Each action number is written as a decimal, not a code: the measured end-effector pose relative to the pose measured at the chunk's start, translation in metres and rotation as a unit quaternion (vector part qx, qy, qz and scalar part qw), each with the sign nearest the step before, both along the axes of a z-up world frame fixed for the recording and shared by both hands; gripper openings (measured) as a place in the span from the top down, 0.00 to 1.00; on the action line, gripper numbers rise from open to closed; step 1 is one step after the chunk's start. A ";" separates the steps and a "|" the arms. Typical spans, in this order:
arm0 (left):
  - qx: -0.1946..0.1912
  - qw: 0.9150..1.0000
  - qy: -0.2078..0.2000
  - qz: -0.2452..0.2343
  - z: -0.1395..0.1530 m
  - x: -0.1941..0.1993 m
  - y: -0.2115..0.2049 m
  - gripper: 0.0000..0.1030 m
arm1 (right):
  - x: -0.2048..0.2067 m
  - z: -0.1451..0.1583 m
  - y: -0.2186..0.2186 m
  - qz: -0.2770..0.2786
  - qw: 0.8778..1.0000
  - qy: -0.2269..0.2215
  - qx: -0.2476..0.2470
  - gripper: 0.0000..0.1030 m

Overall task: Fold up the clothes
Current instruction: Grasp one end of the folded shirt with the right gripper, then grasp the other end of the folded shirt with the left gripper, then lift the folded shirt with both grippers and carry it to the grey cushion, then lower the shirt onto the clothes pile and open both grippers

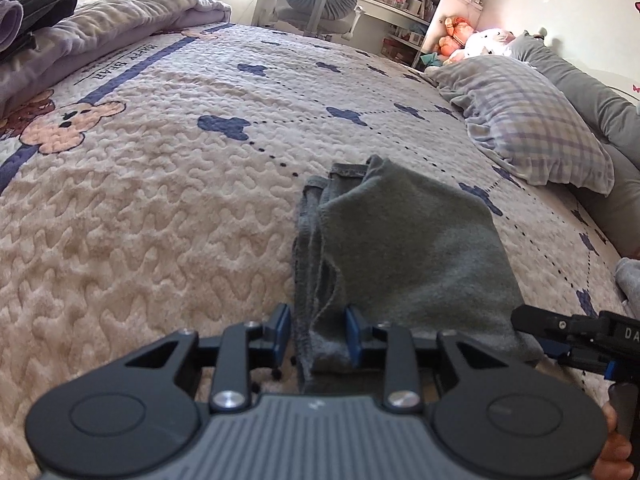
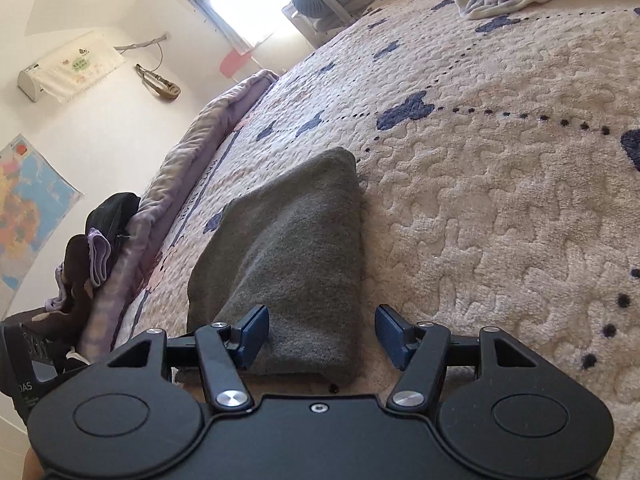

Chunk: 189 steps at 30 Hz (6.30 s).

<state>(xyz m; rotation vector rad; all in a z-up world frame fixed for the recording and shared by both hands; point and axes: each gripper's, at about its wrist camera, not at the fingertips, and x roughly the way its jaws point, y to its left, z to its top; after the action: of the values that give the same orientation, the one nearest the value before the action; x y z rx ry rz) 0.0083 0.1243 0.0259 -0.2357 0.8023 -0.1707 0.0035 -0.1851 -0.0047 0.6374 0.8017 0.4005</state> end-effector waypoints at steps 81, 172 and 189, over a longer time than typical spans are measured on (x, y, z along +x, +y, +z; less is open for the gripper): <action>-0.426 0.898 0.096 -0.043 -0.027 -0.028 -0.075 0.45 | 0.001 0.126 -0.093 -0.032 0.995 -0.066 -0.072 0.78; -0.169 0.964 0.060 -0.194 0.042 0.023 -0.405 0.36 | -0.165 0.128 -0.307 -0.412 0.876 -0.131 -0.214 0.49; -0.090 0.989 0.058 -0.098 0.038 0.006 -0.261 0.30 | -0.089 0.073 -0.372 -0.362 0.872 -0.025 -0.328 0.35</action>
<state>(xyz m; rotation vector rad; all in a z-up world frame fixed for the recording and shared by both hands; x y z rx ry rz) 0.0140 -0.1367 0.0642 -0.3388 0.9276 -0.4188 -0.0853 -0.5568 0.0682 0.2412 0.5407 -0.5346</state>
